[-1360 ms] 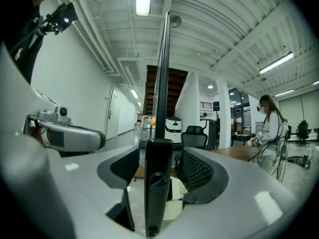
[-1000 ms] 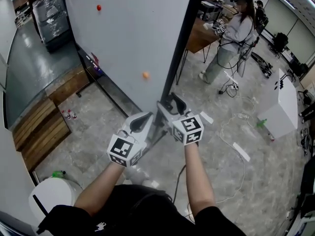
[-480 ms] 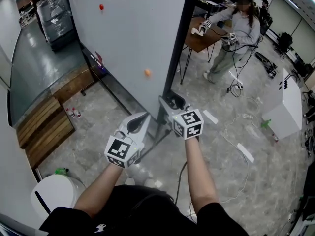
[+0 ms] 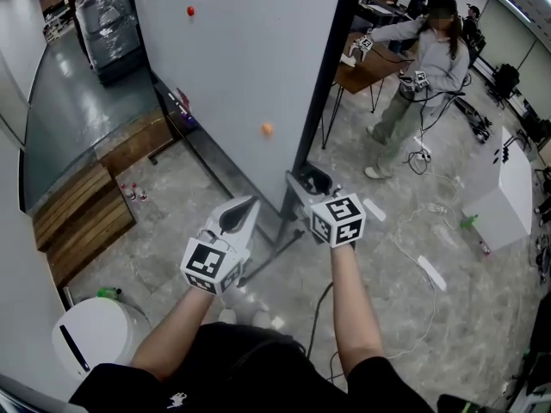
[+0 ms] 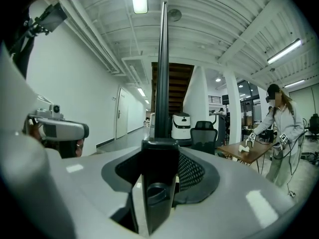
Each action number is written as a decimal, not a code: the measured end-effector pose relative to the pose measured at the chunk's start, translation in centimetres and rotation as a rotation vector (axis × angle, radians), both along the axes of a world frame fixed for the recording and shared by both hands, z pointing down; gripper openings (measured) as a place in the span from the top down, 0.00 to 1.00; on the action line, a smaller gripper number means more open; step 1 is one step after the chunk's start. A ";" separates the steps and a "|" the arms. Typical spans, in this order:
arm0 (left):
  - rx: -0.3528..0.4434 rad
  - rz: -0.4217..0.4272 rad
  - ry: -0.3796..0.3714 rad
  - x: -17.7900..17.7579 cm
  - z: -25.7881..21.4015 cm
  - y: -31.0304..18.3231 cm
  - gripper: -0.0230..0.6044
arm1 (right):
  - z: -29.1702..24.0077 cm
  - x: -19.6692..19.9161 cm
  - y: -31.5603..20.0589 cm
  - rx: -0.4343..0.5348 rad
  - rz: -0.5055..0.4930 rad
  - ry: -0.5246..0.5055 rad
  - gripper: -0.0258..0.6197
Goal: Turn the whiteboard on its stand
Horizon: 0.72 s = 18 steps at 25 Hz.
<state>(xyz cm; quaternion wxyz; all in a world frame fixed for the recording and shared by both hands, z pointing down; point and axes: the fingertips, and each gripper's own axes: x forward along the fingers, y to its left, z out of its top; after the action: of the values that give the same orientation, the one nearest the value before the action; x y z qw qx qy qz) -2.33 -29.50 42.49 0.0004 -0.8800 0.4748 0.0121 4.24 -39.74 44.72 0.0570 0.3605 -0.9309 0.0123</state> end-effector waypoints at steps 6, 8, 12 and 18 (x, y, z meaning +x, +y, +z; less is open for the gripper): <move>0.001 0.016 0.004 -0.4 -0.5 0.4 0.96 | -0.2 0.8 1.6 -0.014 -0.008 0.011 0.66; 0.002 0.019 0.005 -0.6 -0.9 0.5 0.96 | -0.5 1.2 2.1 -0.016 -0.008 0.014 0.66; 0.000 0.029 0.004 -0.4 -1.0 0.7 0.96 | -0.7 2.3 3.0 -0.021 -0.002 0.017 0.66; 0.007 0.041 0.007 -1.1 -1.9 0.7 0.96 | -1.3 3.1 4.1 -0.026 0.014 0.018 0.66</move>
<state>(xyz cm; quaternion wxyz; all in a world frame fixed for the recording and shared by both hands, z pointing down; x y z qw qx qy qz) -3.47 -28.76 40.56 0.0014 -0.8894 0.4568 0.0168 7.37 -35.61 43.47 0.0698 0.3665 -0.9275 0.0215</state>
